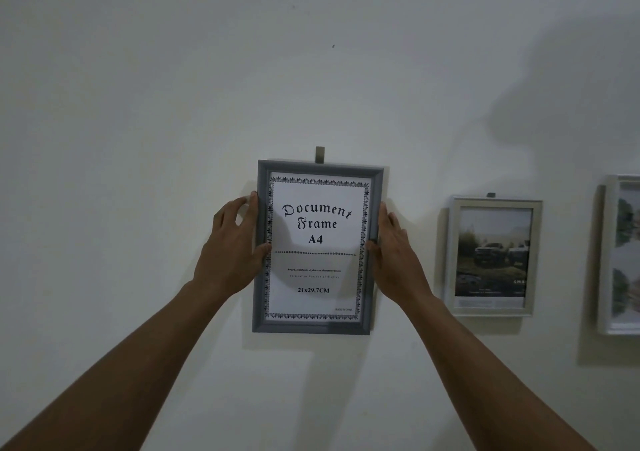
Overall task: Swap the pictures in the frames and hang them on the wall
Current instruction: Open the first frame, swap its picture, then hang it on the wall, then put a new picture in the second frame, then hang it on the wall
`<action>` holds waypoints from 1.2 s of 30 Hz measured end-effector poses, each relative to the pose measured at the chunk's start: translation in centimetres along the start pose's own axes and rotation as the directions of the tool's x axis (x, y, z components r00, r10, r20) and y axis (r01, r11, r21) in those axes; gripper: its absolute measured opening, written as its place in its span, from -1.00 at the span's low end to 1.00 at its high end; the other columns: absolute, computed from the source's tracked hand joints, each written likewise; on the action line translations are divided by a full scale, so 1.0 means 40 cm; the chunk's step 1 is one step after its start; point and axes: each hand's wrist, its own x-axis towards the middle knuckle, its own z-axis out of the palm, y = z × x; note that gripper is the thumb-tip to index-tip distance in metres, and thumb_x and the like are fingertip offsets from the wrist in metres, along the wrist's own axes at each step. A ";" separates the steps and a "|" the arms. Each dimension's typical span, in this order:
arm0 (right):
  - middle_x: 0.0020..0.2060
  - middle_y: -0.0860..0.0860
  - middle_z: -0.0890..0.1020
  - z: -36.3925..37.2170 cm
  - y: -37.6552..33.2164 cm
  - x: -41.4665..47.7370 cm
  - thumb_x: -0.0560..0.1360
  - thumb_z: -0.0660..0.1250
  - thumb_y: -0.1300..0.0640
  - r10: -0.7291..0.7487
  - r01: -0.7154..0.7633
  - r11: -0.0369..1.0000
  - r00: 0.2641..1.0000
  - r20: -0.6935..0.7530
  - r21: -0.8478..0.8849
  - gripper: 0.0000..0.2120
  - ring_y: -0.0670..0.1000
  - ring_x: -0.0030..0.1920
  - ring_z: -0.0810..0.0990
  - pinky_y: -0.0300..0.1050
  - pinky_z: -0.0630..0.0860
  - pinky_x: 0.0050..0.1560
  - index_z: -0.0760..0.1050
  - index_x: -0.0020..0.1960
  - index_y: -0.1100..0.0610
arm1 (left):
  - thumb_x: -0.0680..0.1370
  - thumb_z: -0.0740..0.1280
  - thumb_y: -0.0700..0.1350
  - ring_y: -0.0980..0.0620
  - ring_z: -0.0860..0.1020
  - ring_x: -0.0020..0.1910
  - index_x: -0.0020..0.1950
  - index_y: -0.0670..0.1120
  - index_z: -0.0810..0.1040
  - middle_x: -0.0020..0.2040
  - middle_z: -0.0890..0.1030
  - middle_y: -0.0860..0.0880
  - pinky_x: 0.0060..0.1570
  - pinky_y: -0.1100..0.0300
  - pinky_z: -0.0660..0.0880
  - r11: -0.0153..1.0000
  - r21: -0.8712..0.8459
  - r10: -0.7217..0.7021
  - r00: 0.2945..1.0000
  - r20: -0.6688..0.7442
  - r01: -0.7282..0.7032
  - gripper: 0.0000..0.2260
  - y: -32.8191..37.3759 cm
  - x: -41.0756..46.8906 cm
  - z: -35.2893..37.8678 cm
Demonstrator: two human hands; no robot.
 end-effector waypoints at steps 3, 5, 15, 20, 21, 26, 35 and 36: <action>0.60 -0.02 -0.04 0.001 -0.008 0.001 0.69 0.03 0.16 0.010 -0.010 1.000 1.000 -0.005 0.004 -0.38 -0.09 0.54 -0.20 0.02 -0.13 0.57 -0.28 0.59 0.06 | 0.49 0.42 0.02 -0.09 0.08 0.51 0.59 -0.06 -0.04 0.53 0.15 -0.09 0.21 -0.18 0.45 1.000 -0.012 0.003 1.000 -0.003 -0.003 -0.16 -0.003 0.000 -0.002; 0.60 -0.01 -0.04 -0.001 -0.013 0.001 0.69 0.02 0.15 0.010 -0.010 1.000 1.000 -0.010 0.001 -0.39 -0.09 0.54 -0.20 0.04 -0.11 0.58 -0.27 0.59 0.07 | 0.48 0.44 0.03 -0.09 0.09 0.51 0.59 -0.06 -0.02 0.53 0.15 -0.09 0.20 -0.18 0.46 1.000 -0.008 -0.001 1.000 -0.002 0.001 -0.15 -0.004 0.001 -0.002; 0.60 -0.01 -0.04 -0.006 -0.021 0.002 0.70 -0.01 0.16 0.009 -0.009 1.000 1.000 -0.009 0.002 -0.42 -0.06 0.55 -0.19 0.06 -0.11 0.58 -0.27 0.59 0.05 | 0.45 0.46 0.01 -0.09 0.12 0.51 0.58 -0.08 0.04 0.52 0.19 -0.09 0.26 -0.20 0.44 1.000 -0.025 -0.004 1.000 -0.006 0.004 -0.15 -0.010 0.001 -0.003; 0.60 -0.02 -0.04 -0.004 -0.022 0.002 0.70 -0.01 0.13 0.025 -0.025 1.000 1.000 -0.011 0.010 -0.42 -0.07 0.56 -0.17 0.03 -0.11 0.58 -0.27 0.59 0.04 | 0.47 0.45 0.02 -0.08 0.12 0.51 0.59 -0.08 0.04 0.53 0.19 -0.08 0.27 -0.18 0.43 0.999 -0.035 0.004 1.000 -0.016 -0.005 -0.17 -0.015 0.000 -0.005; 0.60 -0.02 -0.04 -0.004 -0.022 0.002 0.70 -0.01 0.13 0.030 -0.030 1.000 0.999 -0.010 0.009 -0.42 -0.09 0.54 -0.18 0.01 -0.12 0.57 -0.27 0.59 0.04 | 0.47 0.44 0.03 -0.08 0.12 0.51 0.58 -0.07 0.04 0.53 0.19 -0.08 0.27 -0.18 0.43 0.999 -0.036 0.003 1.000 -0.016 -0.004 -0.18 -0.015 0.001 -0.005; 0.60 -0.03 -0.03 -0.008 -0.022 -0.002 0.70 0.00 0.11 0.035 -0.035 0.999 0.999 -0.008 0.013 -0.41 -0.15 0.52 -0.19 0.02 -0.10 0.58 -0.27 0.59 0.03 | 0.49 0.42 0.03 -0.08 0.13 0.51 0.58 -0.08 0.05 0.53 0.19 -0.07 0.27 -0.18 0.43 0.999 -0.046 0.007 1.000 -0.015 -0.008 -0.20 -0.016 0.001 -0.005; 0.60 -0.04 0.02 -0.059 -0.033 -0.031 0.69 0.08 0.04 0.027 -0.027 1.000 0.999 -0.024 0.017 -0.39 -0.04 0.58 -0.02 -0.01 0.03 0.56 -0.16 0.61 0.05 | 0.58 0.26 0.08 -0.13 0.27 0.42 0.57 -0.05 0.09 0.47 0.27 -0.11 0.22 -0.08 0.44 0.989 -0.137 -0.073 0.987 -0.141 0.053 -0.37 0.027 -0.024 -0.018; 0.59 -0.04 0.06 -0.071 -0.030 -0.038 0.68 0.11 0.03 0.030 -0.030 0.999 0.999 -0.037 0.013 -0.39 -0.03 0.58 0.03 -0.04 0.06 0.55 -0.11 0.62 0.05 | 0.59 0.25 0.06 -0.13 0.32 0.38 0.55 -0.08 0.17 0.43 0.34 -0.12 0.19 -0.02 0.45 0.986 -0.162 -0.064 0.981 -0.184 0.034 -0.43 0.050 -0.032 -0.019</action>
